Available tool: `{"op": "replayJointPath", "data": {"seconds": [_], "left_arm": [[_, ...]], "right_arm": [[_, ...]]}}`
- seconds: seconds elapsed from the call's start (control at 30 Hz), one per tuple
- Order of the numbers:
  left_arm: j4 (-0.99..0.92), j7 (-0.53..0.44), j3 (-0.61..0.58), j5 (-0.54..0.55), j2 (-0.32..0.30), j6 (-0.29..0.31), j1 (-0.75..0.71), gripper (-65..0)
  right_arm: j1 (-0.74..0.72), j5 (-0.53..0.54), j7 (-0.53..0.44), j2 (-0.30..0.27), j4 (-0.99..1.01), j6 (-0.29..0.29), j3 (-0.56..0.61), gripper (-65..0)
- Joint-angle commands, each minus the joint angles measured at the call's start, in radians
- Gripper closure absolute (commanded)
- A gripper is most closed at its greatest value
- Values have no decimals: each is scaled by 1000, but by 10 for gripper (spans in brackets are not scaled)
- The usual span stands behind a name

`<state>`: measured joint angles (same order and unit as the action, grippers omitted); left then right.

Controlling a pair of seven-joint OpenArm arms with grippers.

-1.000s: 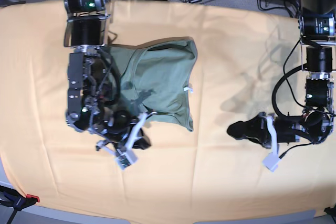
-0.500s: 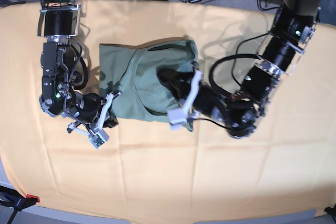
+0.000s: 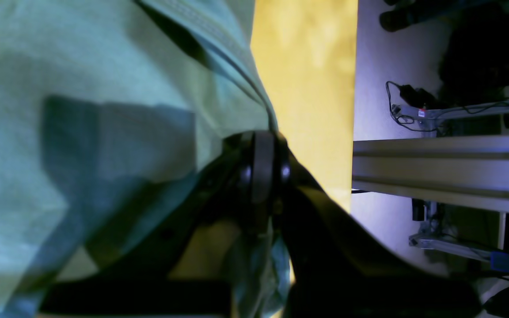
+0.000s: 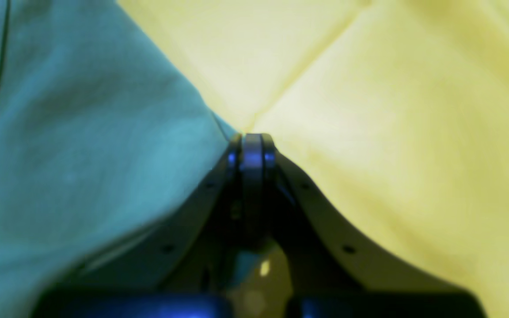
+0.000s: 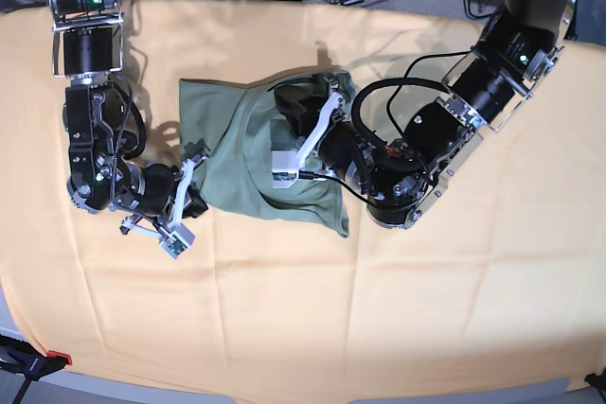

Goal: Fold the T-shirt properly
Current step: 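Bring the left gripper onto the bundle and smooth it with both grippers, then pat the bundle's sides square with both grippers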

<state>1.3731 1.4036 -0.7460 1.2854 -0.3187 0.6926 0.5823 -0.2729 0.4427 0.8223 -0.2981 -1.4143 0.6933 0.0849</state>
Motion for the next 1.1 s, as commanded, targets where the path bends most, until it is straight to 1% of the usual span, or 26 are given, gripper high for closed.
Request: {"op": "replayJointPath", "data": {"seconds": [0.0,0.07,0.2,0.33,0.5,0.63,0.7,0.77,0.9,1.0,1.07], "left_arm": [[14,-7,6,22,2,6,26,0],[14,-7,6,31,-7,6,25,0],[14,-7,4,33,-44,6,24,0],[24,-7,-25,134,-75,6,25,0],[55,-7,-30,141,-83,6,25,0],[55,-7,-35,124,-86,6,12,0],[55,-7,-52,99,-98,6,3,0],[55,-7,-66,51,-107,6,-5,0],[54,-7,-77,-95,-114,6,-6,0],[38,-85,-77,-206,-114,6,-6,0],[26,-130,-77,-266,-114,6,-5,0]], "right_arm": [[-32,14,-23,-10,-16,5,-5,0],[-37,16,-19,-10,-16,5,-4,0],[-35,60,-2,-13,-16,5,-4,0],[-37,55,-2,-15,-16,5,20,0],[-35,47,3,-15,-15,5,74,0],[-35,47,6,-15,-15,5,86,0],[-35,47,11,-15,-15,5,86,0],[-35,48,14,-16,-15,5,86,0],[-35,59,38,-18,-15,5,86,0],[-34,61,52,-27,-15,5,86,0],[-34,98,89,-38,-15,5,86,0]]}}
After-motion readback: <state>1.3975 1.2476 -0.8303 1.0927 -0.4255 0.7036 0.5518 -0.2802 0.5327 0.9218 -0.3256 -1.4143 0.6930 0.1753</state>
